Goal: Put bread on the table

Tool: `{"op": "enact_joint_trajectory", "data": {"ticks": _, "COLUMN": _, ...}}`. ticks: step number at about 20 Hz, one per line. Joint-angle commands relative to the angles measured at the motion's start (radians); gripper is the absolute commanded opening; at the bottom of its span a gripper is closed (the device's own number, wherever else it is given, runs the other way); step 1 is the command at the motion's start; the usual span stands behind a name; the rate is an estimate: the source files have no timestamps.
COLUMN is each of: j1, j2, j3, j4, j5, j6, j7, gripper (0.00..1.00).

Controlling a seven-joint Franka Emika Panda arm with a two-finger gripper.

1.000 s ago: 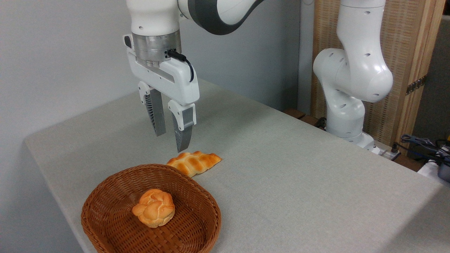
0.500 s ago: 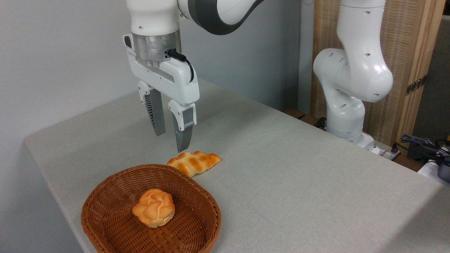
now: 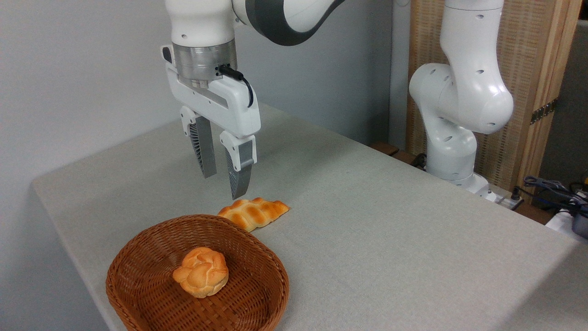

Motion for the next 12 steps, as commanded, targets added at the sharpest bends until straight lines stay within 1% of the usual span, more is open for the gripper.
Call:
{"op": "enact_joint_trajectory", "data": {"ticks": 1, "j1": -0.003, "j2": 0.011, "j3": 0.028, "j4": 0.002, "j5": 0.011, "j6": 0.04, "j7": -0.003, "gripper": 1.0}}
{"op": "enact_joint_trajectory", "data": {"ticks": 4, "j1": -0.003, "j2": 0.055, "j3": 0.034, "j4": -0.004, "j5": 0.011, "j6": 0.126, "j7": -0.003, "gripper": 1.0}}
{"op": "enact_joint_trajectory", "data": {"ticks": 5, "j1": -0.003, "j2": 0.068, "j3": 0.048, "j4": -0.007, "j5": 0.011, "j6": 0.152, "j7": -0.003, "gripper": 1.0}}
{"op": "enact_joint_trajectory", "data": {"ticks": 12, "j1": -0.003, "j2": 0.138, "j3": 0.073, "j4": -0.012, "j5": 0.011, "j6": 0.248, "j7": -0.001, "gripper": 1.0}}
